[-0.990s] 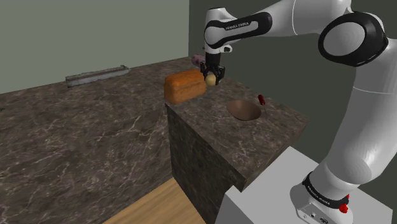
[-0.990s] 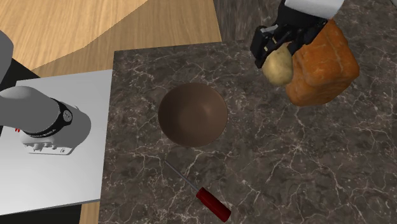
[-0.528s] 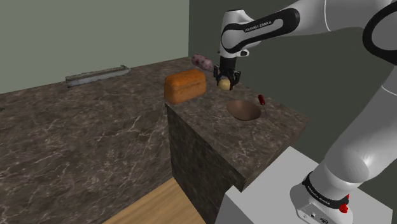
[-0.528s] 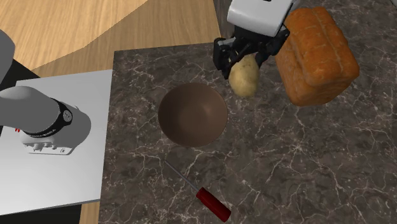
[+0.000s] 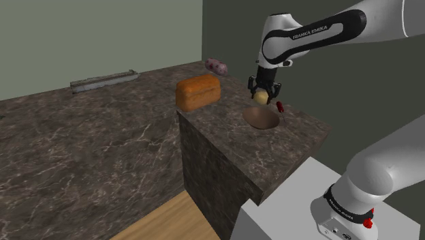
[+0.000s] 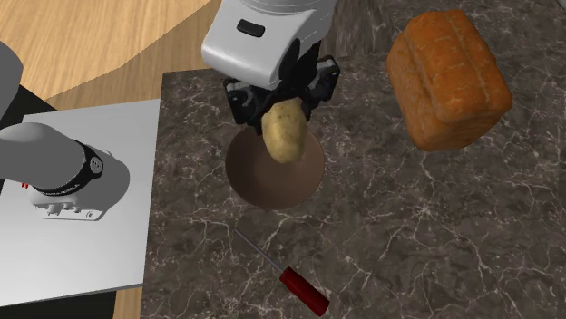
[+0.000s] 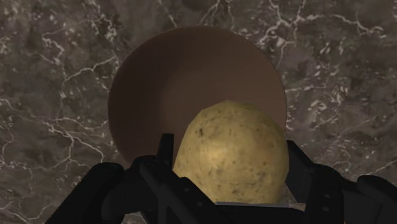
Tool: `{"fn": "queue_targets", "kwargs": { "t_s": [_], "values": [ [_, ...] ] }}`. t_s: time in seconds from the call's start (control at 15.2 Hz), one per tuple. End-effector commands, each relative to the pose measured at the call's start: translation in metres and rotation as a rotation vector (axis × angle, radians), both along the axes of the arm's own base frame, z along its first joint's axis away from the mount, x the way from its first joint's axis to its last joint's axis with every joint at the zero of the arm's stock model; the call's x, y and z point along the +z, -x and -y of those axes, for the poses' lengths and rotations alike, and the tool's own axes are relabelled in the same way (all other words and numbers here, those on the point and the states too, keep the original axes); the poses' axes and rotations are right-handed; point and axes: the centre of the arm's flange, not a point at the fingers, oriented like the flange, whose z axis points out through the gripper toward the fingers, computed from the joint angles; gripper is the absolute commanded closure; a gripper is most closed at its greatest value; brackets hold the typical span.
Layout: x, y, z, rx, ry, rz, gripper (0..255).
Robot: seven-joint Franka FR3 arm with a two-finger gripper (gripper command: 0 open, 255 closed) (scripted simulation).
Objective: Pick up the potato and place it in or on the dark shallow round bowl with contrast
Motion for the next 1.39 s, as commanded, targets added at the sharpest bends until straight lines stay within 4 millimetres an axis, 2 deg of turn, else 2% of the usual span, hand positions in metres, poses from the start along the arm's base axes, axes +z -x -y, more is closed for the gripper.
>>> {"fn": "queue_targets", "kwargs": {
  "t_s": [0.0, 0.79, 1.32],
  "values": [
    [-0.006, 0.018, 0.004, 0.000, 0.000, 0.001, 255],
    [-0.071, 0.018, 0.004, 0.000, 0.000, 0.001, 255],
    [-0.071, 0.018, 0.004, 0.000, 0.000, 0.001, 255]
  ]
}}
